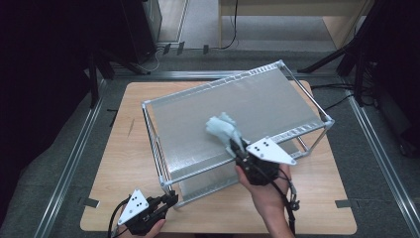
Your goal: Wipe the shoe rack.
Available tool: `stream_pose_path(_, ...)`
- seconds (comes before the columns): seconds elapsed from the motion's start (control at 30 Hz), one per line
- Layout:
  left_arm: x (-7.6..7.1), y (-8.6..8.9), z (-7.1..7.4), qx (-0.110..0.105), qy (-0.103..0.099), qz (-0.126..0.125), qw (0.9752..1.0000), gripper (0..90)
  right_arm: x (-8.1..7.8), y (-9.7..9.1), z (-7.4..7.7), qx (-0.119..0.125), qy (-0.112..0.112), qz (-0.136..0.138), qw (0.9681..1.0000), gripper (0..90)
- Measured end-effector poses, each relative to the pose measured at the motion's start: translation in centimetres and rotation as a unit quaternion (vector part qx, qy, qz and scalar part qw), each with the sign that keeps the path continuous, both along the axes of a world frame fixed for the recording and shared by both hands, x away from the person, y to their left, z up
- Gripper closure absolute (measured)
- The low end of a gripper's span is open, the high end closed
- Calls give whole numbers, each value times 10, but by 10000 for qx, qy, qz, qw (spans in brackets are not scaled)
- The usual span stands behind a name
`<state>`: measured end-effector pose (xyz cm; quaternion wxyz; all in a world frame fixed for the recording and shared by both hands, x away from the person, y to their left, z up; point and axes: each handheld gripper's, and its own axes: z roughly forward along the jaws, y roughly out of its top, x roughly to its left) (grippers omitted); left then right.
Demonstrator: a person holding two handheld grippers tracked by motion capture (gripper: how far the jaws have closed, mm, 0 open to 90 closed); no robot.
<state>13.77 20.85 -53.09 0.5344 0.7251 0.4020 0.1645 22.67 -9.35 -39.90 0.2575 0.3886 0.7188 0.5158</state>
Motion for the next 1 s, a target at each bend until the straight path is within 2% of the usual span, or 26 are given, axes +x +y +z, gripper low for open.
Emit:
stream_pose_path(0.17,0,1,-1,-30,6,-26,10000,780,-8,37,0,125,80,504,9986,784)
stream_pose_path(0.33,1,1,-1,-35,7,-38,10000,779,-19,72,-1,124,104,1105,9937,775)
stream_pose_path(0.43,0,2,-1,-19,7,-35,10000,780,-21,78,0,29,66,1165,9932,776)
stream_pose_path(0.53,0,2,0,-17,16,-37,10000,781,-15,65,1,35,95,989,9950,776)
stream_pose_path(0.73,0,5,0,-3,16,-40,10000,780,4,11,3,76,144,181,9997,773)
stream_pose_path(0.9,0,5,0,-11,16,-37,10000,781,14,-36,3,201,153,-475,9986,776)
stream_pose_path(0.97,0,4,0,-16,20,-33,10000,781,14,-42,4,286,191,-501,9982,776)
stream_pose_path(1.0,0,4,0,-20,23,-23,10000,780,12,-40,3,249,188,-483,9983,777)
